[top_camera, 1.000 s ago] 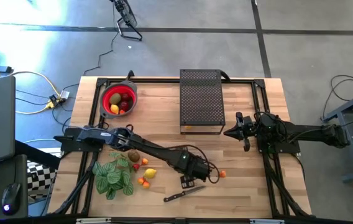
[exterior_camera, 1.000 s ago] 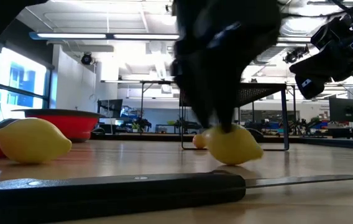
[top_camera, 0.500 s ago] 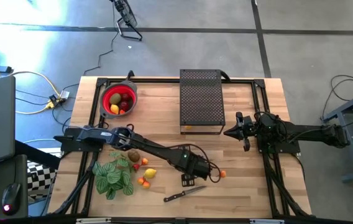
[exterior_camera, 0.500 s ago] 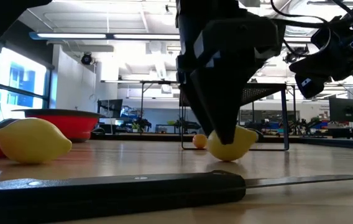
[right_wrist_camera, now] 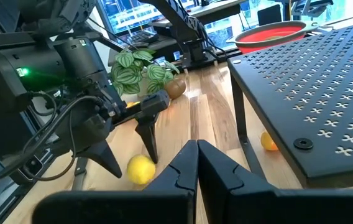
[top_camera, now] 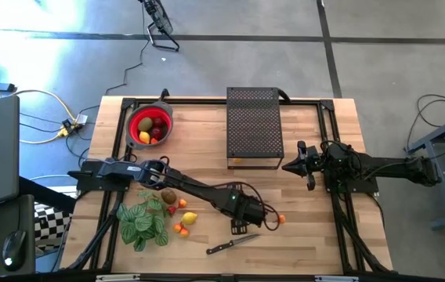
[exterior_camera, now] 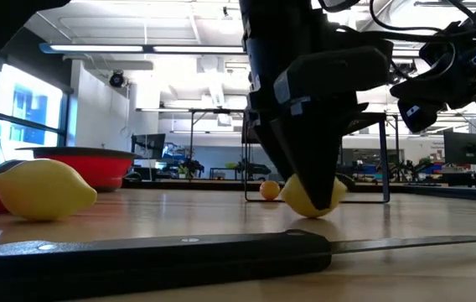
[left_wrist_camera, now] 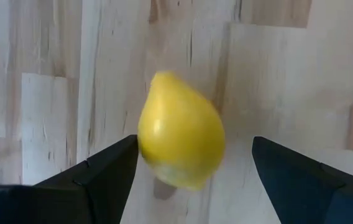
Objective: Pick & Place Fruit
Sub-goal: Put the top yellow lemon into the strainer bowl
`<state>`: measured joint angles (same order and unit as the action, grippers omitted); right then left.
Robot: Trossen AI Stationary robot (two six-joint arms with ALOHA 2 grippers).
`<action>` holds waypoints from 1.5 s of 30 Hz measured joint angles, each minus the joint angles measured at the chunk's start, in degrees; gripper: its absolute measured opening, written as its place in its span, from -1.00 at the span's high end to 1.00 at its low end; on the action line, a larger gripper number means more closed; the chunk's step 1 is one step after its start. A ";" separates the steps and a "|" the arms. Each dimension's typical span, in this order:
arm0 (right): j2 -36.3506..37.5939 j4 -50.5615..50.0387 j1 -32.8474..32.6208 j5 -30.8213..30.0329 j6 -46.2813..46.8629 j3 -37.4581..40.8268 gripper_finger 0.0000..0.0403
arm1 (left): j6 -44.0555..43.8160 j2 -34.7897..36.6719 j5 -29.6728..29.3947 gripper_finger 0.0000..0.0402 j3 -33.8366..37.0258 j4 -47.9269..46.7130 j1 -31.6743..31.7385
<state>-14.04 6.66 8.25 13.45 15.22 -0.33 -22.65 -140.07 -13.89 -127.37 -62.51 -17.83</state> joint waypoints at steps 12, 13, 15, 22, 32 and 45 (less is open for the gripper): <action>0.00 -0.04 0.00 0.00 0.00 -0.01 0.99 | 1.05 0.00 0.87 -0.53 0.00 2.81 1.20; 0.00 -0.04 -0.01 0.00 0.00 0.00 0.99 | 1.44 0.00 0.91 -0.53 0.00 3.18 1.37; 0.00 -0.04 -0.01 0.00 0.00 0.01 0.99 | 1.45 0.00 0.92 -0.53 0.00 3.20 1.39; 0.00 -0.04 0.01 0.00 0.00 0.00 0.99 | 1.42 0.00 0.88 -0.53 0.00 3.15 1.85; 0.00 -0.11 0.01 0.01 0.00 -0.01 0.99 | -0.33 -1.82 3.14 -0.46 -0.04 3.21 2.22; -0.02 -0.39 -0.02 0.01 0.00 0.00 0.99 | -0.88 -2.25 4.94 -0.15 -0.20 3.88 2.11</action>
<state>-14.06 6.26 8.23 13.46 15.22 -0.34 -23.53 -142.32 -8.95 -127.57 -58.63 -15.73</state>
